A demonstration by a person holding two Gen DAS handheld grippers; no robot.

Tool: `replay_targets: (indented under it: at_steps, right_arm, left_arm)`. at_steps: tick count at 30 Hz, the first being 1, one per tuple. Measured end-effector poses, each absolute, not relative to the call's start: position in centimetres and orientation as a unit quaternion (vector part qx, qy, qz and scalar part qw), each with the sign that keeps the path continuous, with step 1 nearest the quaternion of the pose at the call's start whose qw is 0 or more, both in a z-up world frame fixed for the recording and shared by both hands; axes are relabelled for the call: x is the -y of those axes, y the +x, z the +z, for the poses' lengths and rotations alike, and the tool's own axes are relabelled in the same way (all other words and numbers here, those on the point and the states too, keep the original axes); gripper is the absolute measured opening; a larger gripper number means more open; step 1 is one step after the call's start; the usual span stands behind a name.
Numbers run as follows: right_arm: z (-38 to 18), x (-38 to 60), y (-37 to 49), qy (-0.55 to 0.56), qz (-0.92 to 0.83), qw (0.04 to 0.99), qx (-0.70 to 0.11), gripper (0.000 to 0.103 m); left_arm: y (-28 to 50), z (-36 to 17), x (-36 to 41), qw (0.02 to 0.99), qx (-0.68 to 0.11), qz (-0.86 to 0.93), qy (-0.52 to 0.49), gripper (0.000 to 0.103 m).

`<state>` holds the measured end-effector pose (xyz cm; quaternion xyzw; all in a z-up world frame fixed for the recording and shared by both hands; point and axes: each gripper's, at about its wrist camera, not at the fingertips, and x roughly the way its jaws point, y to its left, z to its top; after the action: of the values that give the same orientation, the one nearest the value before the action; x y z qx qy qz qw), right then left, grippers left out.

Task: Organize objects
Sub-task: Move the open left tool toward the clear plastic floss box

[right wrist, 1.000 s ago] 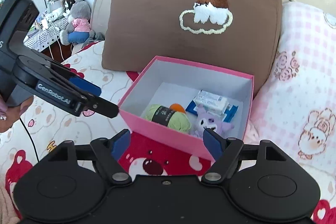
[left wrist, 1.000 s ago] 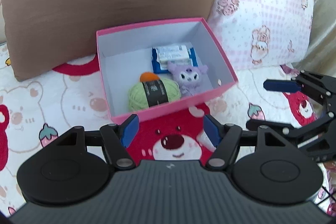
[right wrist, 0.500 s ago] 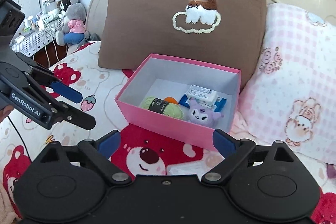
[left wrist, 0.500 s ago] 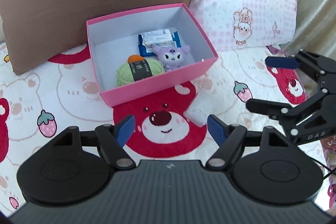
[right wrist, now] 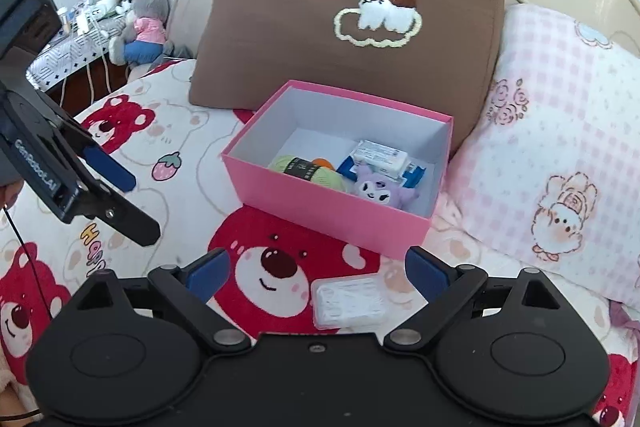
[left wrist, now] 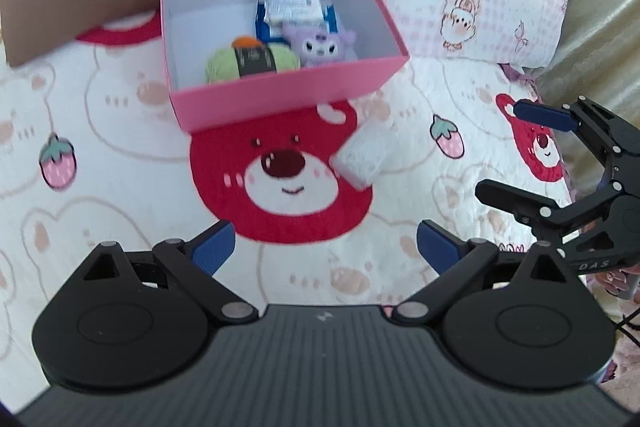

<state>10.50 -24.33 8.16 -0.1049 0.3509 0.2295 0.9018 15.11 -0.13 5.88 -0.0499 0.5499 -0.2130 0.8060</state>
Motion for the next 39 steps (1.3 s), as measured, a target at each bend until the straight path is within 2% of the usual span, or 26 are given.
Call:
replay_targets:
  at_steps: [4, 8, 14, 26, 39]
  right_arm:
    - [7.9, 24.7, 9.2, -0.092, 0.252, 0.918, -0.292, 0.097]
    - [7.0, 24.7, 8.5, -0.099, 0.279, 0.914, -0.277, 0.097]
    - [4.2, 26.0, 9.7, -0.062, 0.261, 0.915, -0.300, 0.097]
    - [-2.5, 25.8, 11.9, -0.121, 0.259, 0.883, -0.372, 0.097]
    - [-5.7, 24.9, 12.7, -0.161, 0.264, 0.873, -0.377, 0.096]
  left_arm:
    - [14.9, 4.4, 0.1, 0.800, -0.559, -0.211, -0.057, 0.099]
    - [15.1, 3.1, 0.3, 0.796, -0.565, -0.206, -0.063, 0.099]
    - [15.2, 1.0, 1.0, 0.800, -0.564, -0.199, -0.054, 0.099]
    - [17.0, -3.6, 2.1, 0.806, -0.561, -0.182, -0.055, 0.098]
    - [18.0, -6.0, 3.4, 0.809, -0.536, -0.219, -0.101, 0.096]
